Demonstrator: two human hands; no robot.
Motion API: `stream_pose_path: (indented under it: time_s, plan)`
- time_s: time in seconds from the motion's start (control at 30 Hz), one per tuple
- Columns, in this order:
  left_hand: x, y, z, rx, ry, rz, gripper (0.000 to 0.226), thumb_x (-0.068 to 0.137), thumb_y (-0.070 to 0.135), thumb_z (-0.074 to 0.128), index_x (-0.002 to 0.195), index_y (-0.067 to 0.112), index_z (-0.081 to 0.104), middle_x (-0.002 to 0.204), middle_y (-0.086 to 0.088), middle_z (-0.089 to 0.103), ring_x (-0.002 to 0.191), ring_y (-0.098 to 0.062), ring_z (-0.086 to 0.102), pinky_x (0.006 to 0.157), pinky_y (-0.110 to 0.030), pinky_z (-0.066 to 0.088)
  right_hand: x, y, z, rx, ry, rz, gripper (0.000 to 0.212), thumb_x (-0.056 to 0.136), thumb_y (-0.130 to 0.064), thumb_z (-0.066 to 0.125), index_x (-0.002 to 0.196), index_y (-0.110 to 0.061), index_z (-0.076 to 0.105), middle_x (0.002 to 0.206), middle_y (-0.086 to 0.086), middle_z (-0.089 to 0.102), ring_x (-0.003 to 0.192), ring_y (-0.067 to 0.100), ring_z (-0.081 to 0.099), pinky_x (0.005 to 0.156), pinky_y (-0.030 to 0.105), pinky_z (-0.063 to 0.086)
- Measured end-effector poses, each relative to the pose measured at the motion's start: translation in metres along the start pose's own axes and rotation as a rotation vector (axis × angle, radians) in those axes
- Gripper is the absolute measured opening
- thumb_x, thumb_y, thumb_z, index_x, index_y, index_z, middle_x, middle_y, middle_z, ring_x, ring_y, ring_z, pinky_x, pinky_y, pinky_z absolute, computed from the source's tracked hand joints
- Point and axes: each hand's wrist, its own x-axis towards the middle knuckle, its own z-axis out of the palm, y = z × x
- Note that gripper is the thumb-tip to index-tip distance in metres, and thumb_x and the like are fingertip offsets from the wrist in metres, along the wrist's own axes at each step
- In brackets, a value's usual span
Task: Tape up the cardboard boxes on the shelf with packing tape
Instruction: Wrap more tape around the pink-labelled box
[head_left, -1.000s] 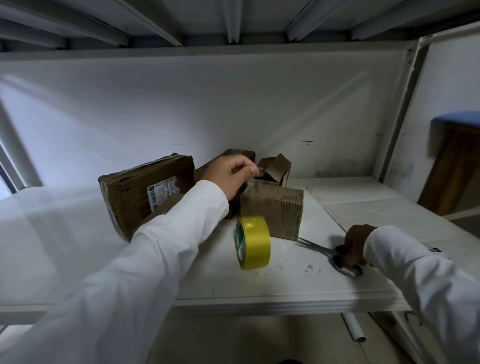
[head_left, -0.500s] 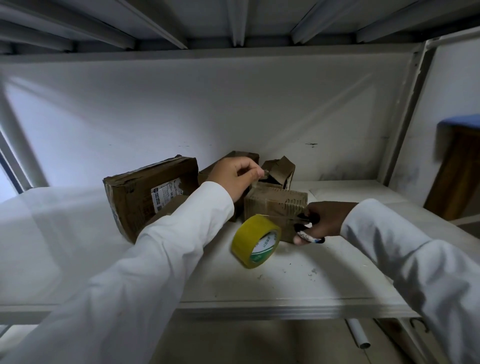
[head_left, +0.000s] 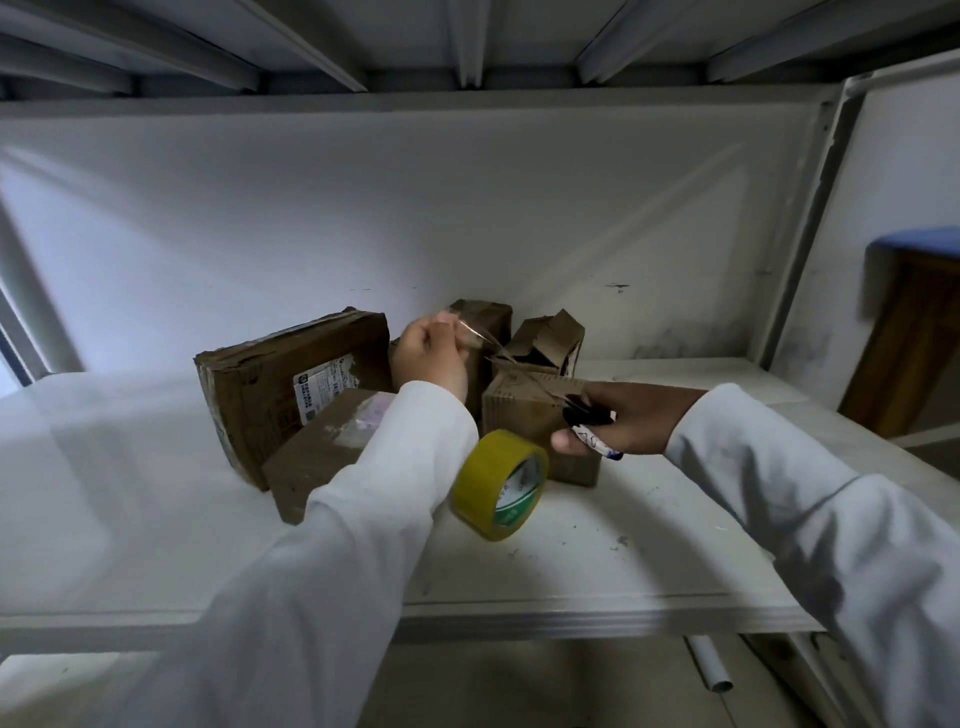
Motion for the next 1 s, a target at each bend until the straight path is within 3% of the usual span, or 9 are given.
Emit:
stream_pose_path:
  time_s: [0.17,0.37,0.53,0.57,0.63,0.73,0.83,0.9,1.0]
  plan:
    - [-0.001,-0.007,0.003,-0.132,0.117,-0.007,0.022,0.098,0.011,0.045,0.082,0.014,0.059,0.074,0.006,0.059,0.064,-0.001,0.056,0.060,-0.013,0.045,0.005,0.021,-0.011,0.354,0.142,0.018,0.019,0.075,-0.029,0.077,0.078,-0.026,0.058,0.075,-0.008,0.056,0.071,0.008,0.051,0.066,0.017,0.039]
    - [0.038,0.021,-0.032,-0.160,0.329,-0.030,0.017,0.096,0.000,0.039,0.088,0.006,0.052,0.063,0.000,0.046,0.031,0.001,0.044,0.036,-0.010,0.034,-0.011,0.092,0.003,0.661,0.200,0.250,0.014,0.083,-0.017,0.069,0.083,-0.012,0.056,0.077,0.004,0.050,0.060,0.007,0.046,0.059,0.018,0.038]
    - [0.021,0.010,-0.034,-0.070,0.083,0.093,0.024,0.088,-0.003,0.055,0.072,0.015,0.058,0.074,-0.006,0.060,0.049,-0.004,0.057,0.058,-0.023,0.051,-0.018,0.136,0.034,-0.044,-0.073,0.556,0.030,0.082,-0.033,0.070,0.107,-0.017,0.063,0.108,0.000,0.062,0.101,0.015,0.058,0.077,0.016,0.039]
    - [0.017,0.005,-0.030,-0.079,0.034,0.071,0.023,0.087,-0.005,0.055,0.074,0.013,0.057,0.075,-0.007,0.060,0.050,-0.005,0.058,0.059,-0.024,0.051,-0.016,0.136,0.040,-0.124,-0.114,0.589,0.034,0.082,-0.035,0.069,0.111,-0.018,0.065,0.108,-0.001,0.064,0.097,0.013,0.059,0.072,0.014,0.039]
    - [0.009,-0.002,-0.021,-0.101,-0.032,0.039,0.016,0.087,-0.008,0.055,0.080,0.006,0.056,0.073,-0.004,0.061,0.054,-0.006,0.060,0.061,-0.022,0.051,-0.012,0.127,0.041,-0.166,-0.119,0.668,0.031,0.082,-0.032,0.069,0.109,-0.018,0.069,0.088,-0.003,0.066,0.074,0.010,0.058,0.061,0.012,0.040]
    - [-0.005,-0.007,-0.007,0.001,-0.171,0.020,0.026,0.084,-0.004,0.062,0.104,0.010,0.053,0.085,0.003,0.062,0.074,-0.009,0.062,0.078,-0.030,0.053,-0.006,0.105,0.028,-0.271,0.073,0.697,0.028,0.083,-0.042,0.064,0.098,-0.020,0.069,0.095,0.002,0.069,0.089,0.020,0.064,0.080,0.025,0.048]
    - [-0.024,-0.006,0.005,0.062,-0.355,-0.047,0.071,0.079,0.000,0.071,0.135,0.021,0.031,0.110,0.005,0.055,0.087,-0.009,0.063,0.082,-0.030,0.056,0.001,0.056,0.023,0.454,0.346,0.385,0.031,0.093,-0.051,0.046,0.096,-0.024,0.061,0.095,0.001,0.069,0.089,0.023,0.067,0.083,0.035,0.053]
    - [-0.039,-0.009,0.010,0.177,-0.496,0.019,0.074,0.081,0.005,0.071,0.138,0.024,0.027,0.118,0.004,0.055,0.095,-0.014,0.064,0.085,-0.030,0.055,0.004,0.018,0.021,0.943,0.210,0.208,0.034,0.096,-0.047,0.042,0.109,-0.022,0.062,0.095,0.000,0.070,0.083,0.017,0.069,0.068,0.030,0.057]
    - [-0.048,-0.008,0.011,0.577,-0.658,0.315,0.092,0.081,0.014,0.073,0.148,0.028,0.010,0.147,0.004,0.034,0.113,-0.018,0.058,0.091,-0.034,0.053,0.013,0.005,0.016,1.105,0.165,0.082,0.020,0.094,-0.019,0.055,0.108,-0.009,0.064,0.083,0.004,0.070,0.063,0.006,0.066,0.055,0.016,0.052]
